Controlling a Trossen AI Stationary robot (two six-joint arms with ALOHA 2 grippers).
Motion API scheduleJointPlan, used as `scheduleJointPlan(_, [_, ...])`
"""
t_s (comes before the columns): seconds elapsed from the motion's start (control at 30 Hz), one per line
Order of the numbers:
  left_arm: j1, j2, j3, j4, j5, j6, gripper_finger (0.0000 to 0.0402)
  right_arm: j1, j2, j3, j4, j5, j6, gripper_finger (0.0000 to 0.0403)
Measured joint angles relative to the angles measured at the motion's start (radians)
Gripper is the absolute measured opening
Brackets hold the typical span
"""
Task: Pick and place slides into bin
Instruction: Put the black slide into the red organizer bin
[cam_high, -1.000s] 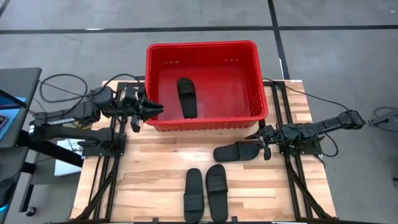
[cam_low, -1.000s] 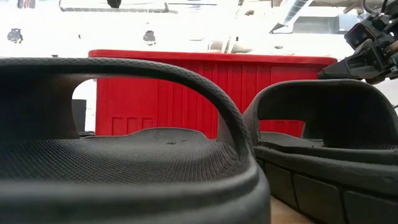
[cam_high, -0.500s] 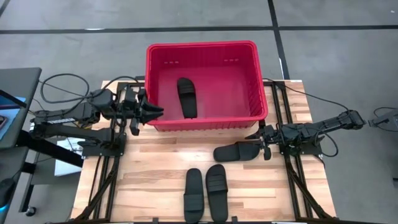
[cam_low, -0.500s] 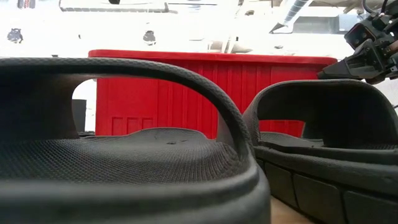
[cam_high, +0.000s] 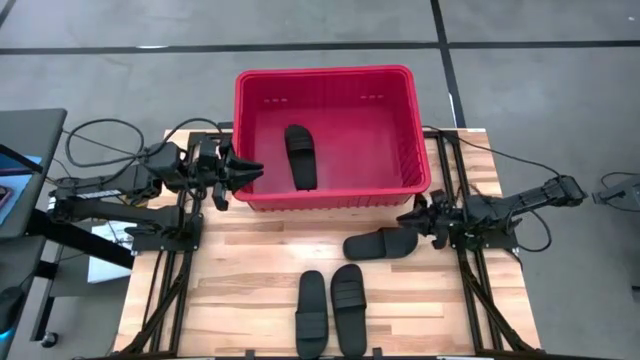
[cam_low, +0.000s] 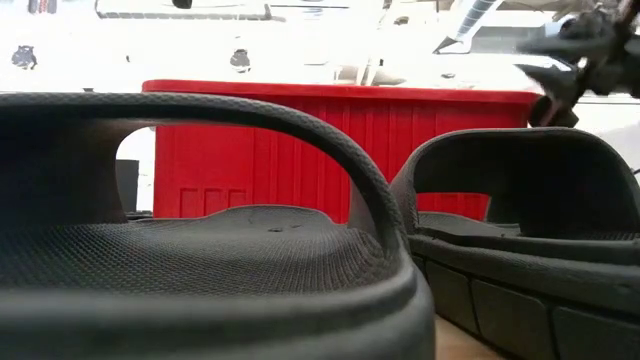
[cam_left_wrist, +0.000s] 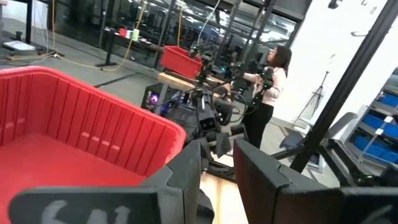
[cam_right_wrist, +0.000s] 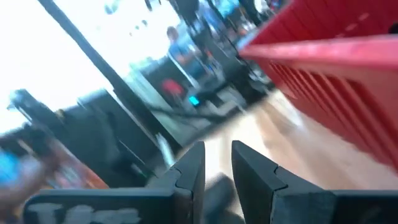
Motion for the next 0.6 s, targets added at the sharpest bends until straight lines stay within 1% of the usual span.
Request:
scheduleJointPlan(0.17, [0.0,0.0,0.0,-0.001,0.014,0.01,0.0087,0.0,0.0,0.001,0.1,-0.002,0.159,0.0071])
scheduleJointPlan(0.23, [0.0,0.0,0.0,-0.005,0.019,0.036,0.0087,0.0,0.003,0.012,0.075,-0.04,0.197,0.0071])
scheduleJointPlan(0.3, [0.0,0.0,0.0,-0.014,0.019,0.065,0.0087,0.011,0.035,0.035,0.058,-0.076,0.223,0.0071])
scheduleJointPlan(0.37, [0.0,0.0,0.0,-0.02,0.019,0.095,0.0087,0.031,0.089,0.058,0.033,-0.074,0.24,0.0071])
scheduleJointPlan(0.43, [0.0,0.0,0.0,-0.019,0.019,0.128,0.0087,0.059,0.167,0.096,0.013,-0.046,0.228,0.0071])
scheduleJointPlan(0.5, [0.0,0.0,0.0,-0.02,0.019,0.151,0.0087,0.087,0.262,0.154,0.012,-0.019,0.175,0.0071])
scheduleJointPlan(0.6, [0.0,0.0,0.0,-0.02,0.019,0.18,0.0087,0.116,0.416,0.268,-0.03,-0.015,0.071,0.0071])
